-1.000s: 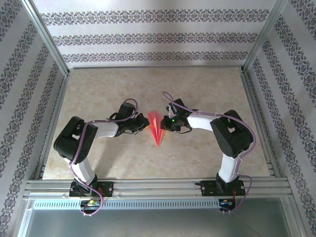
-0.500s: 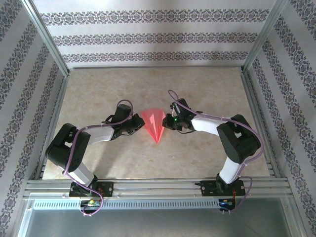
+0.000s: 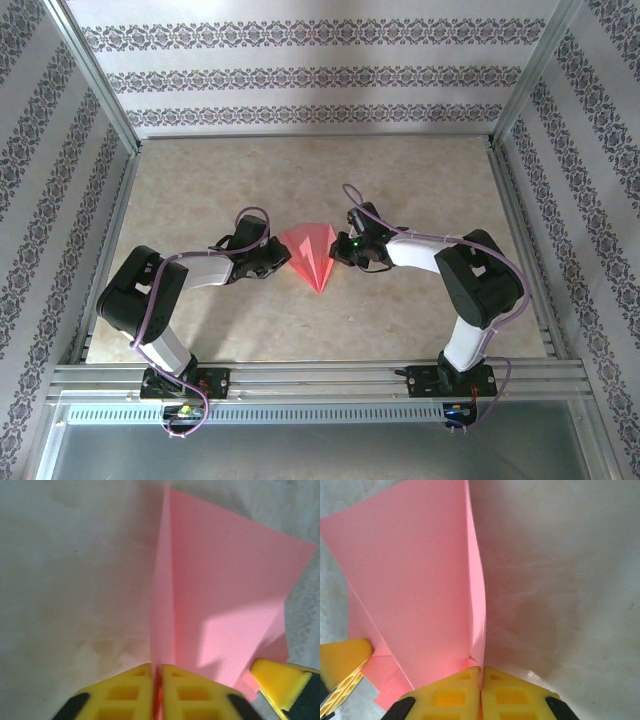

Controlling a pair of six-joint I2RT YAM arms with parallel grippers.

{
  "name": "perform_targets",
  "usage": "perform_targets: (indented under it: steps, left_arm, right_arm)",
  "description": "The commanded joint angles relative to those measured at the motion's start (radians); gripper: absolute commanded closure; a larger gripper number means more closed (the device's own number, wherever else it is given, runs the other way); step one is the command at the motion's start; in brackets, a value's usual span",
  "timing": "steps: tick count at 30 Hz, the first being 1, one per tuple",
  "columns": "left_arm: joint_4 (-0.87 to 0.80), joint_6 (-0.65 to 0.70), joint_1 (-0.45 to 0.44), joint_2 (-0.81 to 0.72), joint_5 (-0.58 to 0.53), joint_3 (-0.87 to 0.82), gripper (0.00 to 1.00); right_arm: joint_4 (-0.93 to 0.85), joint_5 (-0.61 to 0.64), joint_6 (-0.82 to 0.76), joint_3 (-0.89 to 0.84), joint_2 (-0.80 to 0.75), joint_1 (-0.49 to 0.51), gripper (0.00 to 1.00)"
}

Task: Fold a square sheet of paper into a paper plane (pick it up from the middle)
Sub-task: Move the paper plane to the top-center of the table.

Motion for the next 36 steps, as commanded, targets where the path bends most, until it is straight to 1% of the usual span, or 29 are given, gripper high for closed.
perform_targets:
  steps: [1,5,8,12,19,29,33,36]
  left_arm:
    - [-0.09,0.011,-0.009,-0.034,-0.016,0.038,0.78]
    - [-0.187,0.07,-0.014,-0.073,0.005,0.091,0.68]
    - [-0.251,0.101,-0.036,-0.098,-0.005,0.115,0.65]
    - [-0.279,0.109,-0.079,-0.105,-0.014,0.135,0.65]
    - [-0.302,0.149,-0.131,-0.04,-0.016,0.208,0.66]
    - [-0.327,0.182,-0.146,0.058,-0.007,0.271,0.64]
    - [-0.305,0.186,-0.152,0.081,0.026,0.277,0.64]
    - [-0.283,0.182,-0.157,0.092,0.051,0.277,0.7]
  right_arm:
    - [-0.01,-0.005,0.011,0.01,0.019,-0.01,0.9]
    - [-0.016,-0.012,0.001,0.019,0.016,-0.011,0.9]
    - [-0.021,-0.013,-0.004,0.022,0.018,-0.01,0.9]
    - [-0.021,-0.013,-0.004,0.021,0.021,-0.01,0.9]
    - [-0.024,-0.012,-0.006,0.02,0.026,-0.012,0.9]
    - [-0.028,-0.013,-0.008,0.018,0.023,-0.015,0.9]
    - [-0.028,-0.014,-0.008,0.017,0.023,-0.017,0.9]
    - [-0.029,-0.014,-0.009,0.018,0.023,-0.017,0.9]
